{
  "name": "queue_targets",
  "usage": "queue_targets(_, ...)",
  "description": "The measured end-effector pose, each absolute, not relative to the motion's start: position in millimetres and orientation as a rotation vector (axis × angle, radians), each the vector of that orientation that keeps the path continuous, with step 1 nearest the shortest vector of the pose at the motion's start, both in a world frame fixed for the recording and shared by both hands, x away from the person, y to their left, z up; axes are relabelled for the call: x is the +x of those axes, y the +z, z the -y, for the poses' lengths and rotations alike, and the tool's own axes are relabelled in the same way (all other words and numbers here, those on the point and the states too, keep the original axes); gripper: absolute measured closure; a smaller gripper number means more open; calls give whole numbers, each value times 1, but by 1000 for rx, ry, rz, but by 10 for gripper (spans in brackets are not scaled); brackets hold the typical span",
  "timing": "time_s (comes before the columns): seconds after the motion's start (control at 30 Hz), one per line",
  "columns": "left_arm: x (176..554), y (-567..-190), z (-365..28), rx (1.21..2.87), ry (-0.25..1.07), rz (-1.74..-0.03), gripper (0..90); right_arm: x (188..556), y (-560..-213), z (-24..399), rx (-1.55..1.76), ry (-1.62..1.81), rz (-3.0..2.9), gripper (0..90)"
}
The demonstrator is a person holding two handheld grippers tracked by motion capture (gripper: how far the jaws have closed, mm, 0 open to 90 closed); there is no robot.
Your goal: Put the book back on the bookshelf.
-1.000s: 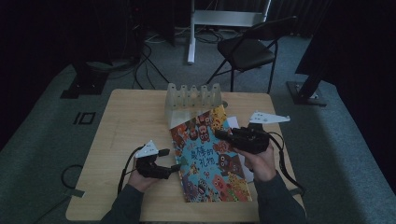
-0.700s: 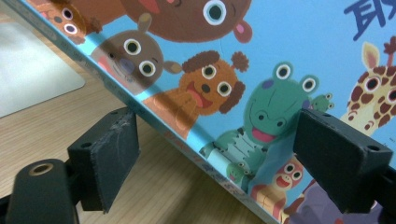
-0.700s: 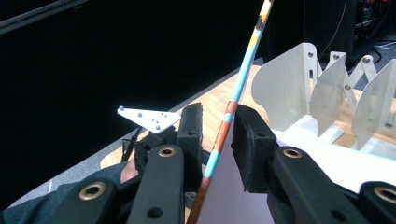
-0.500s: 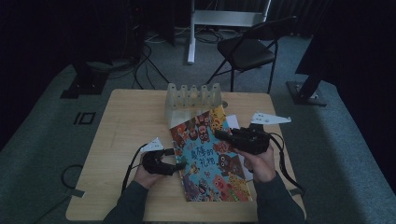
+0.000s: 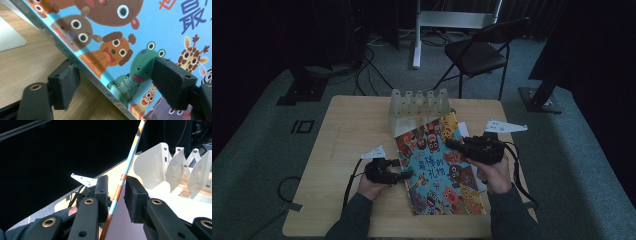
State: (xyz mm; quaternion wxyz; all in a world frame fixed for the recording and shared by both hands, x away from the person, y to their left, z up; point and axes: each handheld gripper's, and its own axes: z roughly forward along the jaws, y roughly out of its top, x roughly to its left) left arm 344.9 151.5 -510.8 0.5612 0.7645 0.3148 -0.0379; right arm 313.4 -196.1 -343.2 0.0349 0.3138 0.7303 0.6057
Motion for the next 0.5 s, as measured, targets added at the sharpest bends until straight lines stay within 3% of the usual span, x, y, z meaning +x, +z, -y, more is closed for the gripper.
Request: queue_targets(0.5, 345, -498, -167, 1697, 17, -794, 426, 313, -342, 212, 913, 1607, -2217, 735)
